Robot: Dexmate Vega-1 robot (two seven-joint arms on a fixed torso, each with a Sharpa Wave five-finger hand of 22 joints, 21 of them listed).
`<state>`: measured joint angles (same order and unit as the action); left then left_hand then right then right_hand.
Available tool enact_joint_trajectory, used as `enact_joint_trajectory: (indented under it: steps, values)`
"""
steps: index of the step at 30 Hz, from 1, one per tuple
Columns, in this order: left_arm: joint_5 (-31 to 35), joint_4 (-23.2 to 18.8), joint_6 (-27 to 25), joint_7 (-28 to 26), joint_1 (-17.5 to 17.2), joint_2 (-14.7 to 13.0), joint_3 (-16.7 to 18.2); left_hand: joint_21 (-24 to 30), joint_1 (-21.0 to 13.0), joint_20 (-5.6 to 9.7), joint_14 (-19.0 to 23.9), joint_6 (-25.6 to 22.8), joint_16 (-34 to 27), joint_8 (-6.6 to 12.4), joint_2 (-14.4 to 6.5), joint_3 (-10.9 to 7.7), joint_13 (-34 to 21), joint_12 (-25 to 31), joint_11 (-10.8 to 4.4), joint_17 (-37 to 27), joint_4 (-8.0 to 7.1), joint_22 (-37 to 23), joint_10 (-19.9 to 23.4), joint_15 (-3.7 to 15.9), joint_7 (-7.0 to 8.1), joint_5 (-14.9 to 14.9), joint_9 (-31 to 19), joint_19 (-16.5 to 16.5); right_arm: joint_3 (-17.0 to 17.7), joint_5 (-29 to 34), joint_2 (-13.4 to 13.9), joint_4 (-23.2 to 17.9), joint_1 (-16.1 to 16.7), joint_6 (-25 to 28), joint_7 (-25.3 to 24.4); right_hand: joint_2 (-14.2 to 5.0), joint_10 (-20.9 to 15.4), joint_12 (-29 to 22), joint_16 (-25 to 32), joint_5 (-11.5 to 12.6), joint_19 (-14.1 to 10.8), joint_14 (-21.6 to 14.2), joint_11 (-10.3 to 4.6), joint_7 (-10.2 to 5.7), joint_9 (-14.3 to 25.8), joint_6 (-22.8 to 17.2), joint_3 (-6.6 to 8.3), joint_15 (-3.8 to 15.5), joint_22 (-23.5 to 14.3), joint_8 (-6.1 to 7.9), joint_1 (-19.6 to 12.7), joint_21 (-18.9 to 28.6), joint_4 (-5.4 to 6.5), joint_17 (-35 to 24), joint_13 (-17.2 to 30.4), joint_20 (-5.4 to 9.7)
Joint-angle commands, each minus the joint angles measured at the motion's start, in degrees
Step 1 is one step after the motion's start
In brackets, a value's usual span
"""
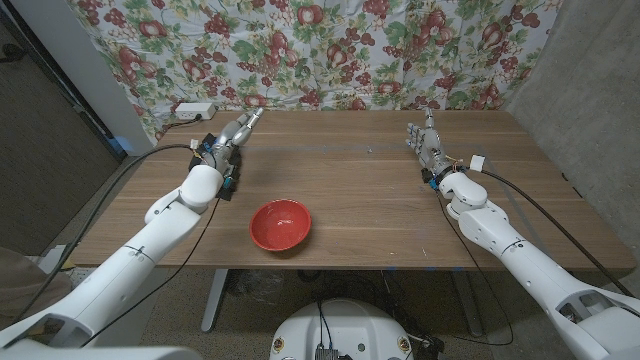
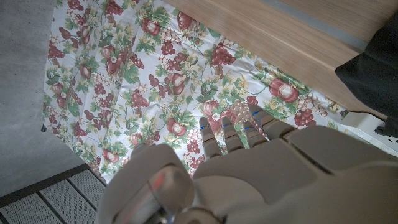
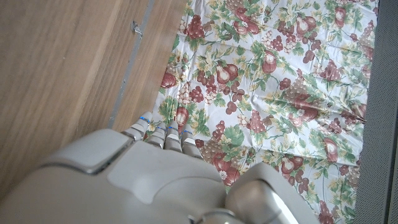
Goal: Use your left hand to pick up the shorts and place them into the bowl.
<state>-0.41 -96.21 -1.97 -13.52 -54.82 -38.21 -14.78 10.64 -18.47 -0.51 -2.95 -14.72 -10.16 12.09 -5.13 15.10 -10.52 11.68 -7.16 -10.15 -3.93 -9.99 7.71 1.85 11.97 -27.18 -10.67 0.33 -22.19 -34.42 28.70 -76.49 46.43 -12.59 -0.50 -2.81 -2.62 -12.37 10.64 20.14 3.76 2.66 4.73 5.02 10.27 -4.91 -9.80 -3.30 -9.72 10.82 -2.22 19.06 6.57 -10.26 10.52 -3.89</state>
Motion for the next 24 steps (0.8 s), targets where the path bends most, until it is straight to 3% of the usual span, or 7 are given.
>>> enact_joint_trajectory:
  steps: [1,2,4,14,19,24]
  values:
    - [2.52,-3.19,-4.5,-2.65,-1.22,-0.73,0.04,0.4,-0.57,-0.16,-0.56,-0.81,-0.14,0.12,-0.15,0.02,-0.28,0.05,0.27,-0.17,0.2,-0.1,0.17,3.49,0.05,-0.41,-0.18,0.18,-0.09,0.34,0.09,-0.06,-0.23,-0.11,0.12,-0.66,0.09,0.09,0.06,0.23,-0.04,0.1,-0.51,-0.07,0.33,-0.38,-0.26,-0.43,-0.34,0.23,0.15,-0.35,-0.01,-0.25,0.16,-0.5]
    - [2.57,-3.33,-4.45,-2.97,-1.45,-0.66,0.19,0.45,-0.63,-0.22,-0.57,-0.82,-0.17,0.1,-0.16,0.0,-0.28,0.05,0.27,-0.17,0.23,-0.1,0.19,3.47,0.09,-0.42,-0.18,0.3,-0.1,0.37,0.12,-0.15,-0.22,0.01,0.01,-0.71,-0.33,-0.07,0.08,0.24,-0.09,0.1,-1.74,-0.31,0.32,-0.61,-0.29,-0.25,-0.35,0.29,0.15,-0.62,-0.01,-0.25,0.17,-0.52]
    - [2.67,-4.0,-5.27,-3.65,-1.98,-0.47,0.53,0.59,-0.82,-0.09,-0.09,-1.23,-0.43,0.2,-0.18,-0.04,-0.28,0.17,0.42,-0.17,0.32,-0.1,0.53,3.34,-0.17,-0.45,-0.18,0.67,-0.08,0.29,0.14,-0.19,-0.2,0.02,0.12,-0.74,-0.57,-0.16,0.09,0.25,-0.17,0.09,-2.06,-0.95,0.32,-1.03,-0.31,-0.03,-0.36,0.43,0.14,-0.76,-0.01,-0.25,0.18,-0.54]
    - [5.14,-6.5,-8.91,-4.56,-3.09,-1.33,0.34,0.69,-1.18,0.05,0.19,-1.97,-0.58,0.35,-0.24,-0.12,-0.29,0.37,0.46,-0.16,0.5,-0.09,1.21,3.35,-0.21,-0.49,-0.19,1.06,0.13,-0.03,-0.02,0.42,-0.48,-0.96,1.03,-0.83,-0.55,-0.13,0.09,0.27,-0.4,0.11,-1.88,-0.91,0.32,-0.89,-0.31,0.02,-0.37,0.32,0.07,-1.0,-0.04,-0.24,0.18,-0.51]
    - [5.28,-7.47,-10.35,-4.76,-3.33,-0.86,0.4,0.79,-1.98,3.41,0.86,-2.57,-0.81,0.31,-0.36,-0.33,-0.29,0.38,0.61,-0.13,0.9,-0.05,1.6,4.35,-0.45,-0.55,-0.19,1.67,0.07,0.03,0.14,0.59,-0.76,-1.1,1.59,-0.9,-0.48,-0.09,0.07,0.28,-0.47,0.17,-1.61,-0.84,0.32,-0.87,-0.28,0.1,-0.37,0.3,0.0,-1.13,-0.06,-0.24,0.18,-0.43]
    - [5.66,-8.69,-11.94,-5.05,-4.0,-0.62,0.61,0.72,-2.17,3.59,0.85,-2.65,-0.78,0.28,-0.32,-0.35,-0.29,0.44,0.5,-0.12,1.02,-0.04,1.84,4.51,-0.62,-0.55,-0.19,1.6,0.34,-0.42,0.08,0.41,-0.3,-1.43,1.68,-0.94,-0.25,0.01,0.06,0.3,-1.42,0.19,-1.52,-0.68,0.32,-0.71,-0.28,-0.17,-0.34,0.21,-0.13,-1.12,-0.13,-0.22,0.19,-0.82]
